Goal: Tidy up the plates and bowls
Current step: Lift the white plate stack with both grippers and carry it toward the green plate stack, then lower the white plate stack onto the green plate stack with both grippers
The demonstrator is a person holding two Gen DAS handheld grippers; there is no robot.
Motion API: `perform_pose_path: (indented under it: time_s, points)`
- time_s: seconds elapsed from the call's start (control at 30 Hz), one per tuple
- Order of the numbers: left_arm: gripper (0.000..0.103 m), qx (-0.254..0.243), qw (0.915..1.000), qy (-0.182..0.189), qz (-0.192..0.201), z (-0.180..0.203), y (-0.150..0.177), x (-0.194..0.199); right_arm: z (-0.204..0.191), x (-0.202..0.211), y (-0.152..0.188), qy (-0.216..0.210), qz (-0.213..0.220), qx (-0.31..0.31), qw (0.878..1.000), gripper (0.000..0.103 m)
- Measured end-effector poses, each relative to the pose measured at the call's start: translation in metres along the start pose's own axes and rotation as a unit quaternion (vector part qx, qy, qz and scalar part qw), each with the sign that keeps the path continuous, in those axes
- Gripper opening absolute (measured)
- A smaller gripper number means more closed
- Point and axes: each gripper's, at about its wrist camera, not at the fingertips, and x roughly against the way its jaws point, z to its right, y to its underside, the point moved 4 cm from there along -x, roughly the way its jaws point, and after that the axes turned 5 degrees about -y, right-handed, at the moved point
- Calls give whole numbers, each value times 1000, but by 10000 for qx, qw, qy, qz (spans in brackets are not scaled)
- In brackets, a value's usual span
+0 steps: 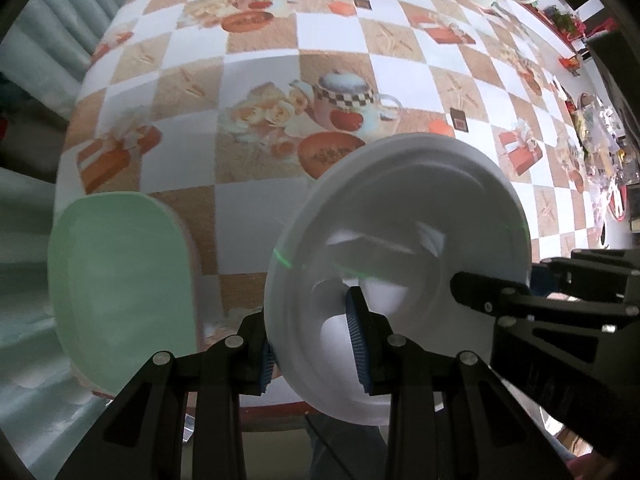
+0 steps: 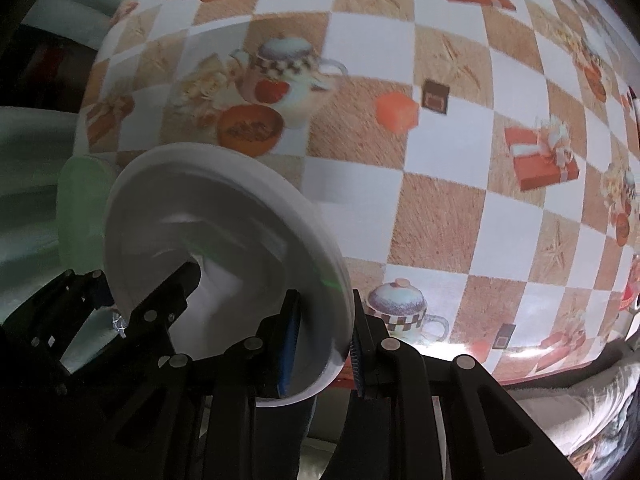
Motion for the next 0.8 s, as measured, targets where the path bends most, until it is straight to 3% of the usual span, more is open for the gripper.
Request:
perform_pose_path:
  time_s: [0.4, 0.8]
  points:
    - [35, 697, 9969, -124, 331, -48, 13, 31, -60, 24, -15, 71, 214, 654, 9976, 24]
    - [35, 1475, 9873, -264, 527, -106, 33, 48, -138, 18, -21, 143, 242, 1421, 9895, 24]
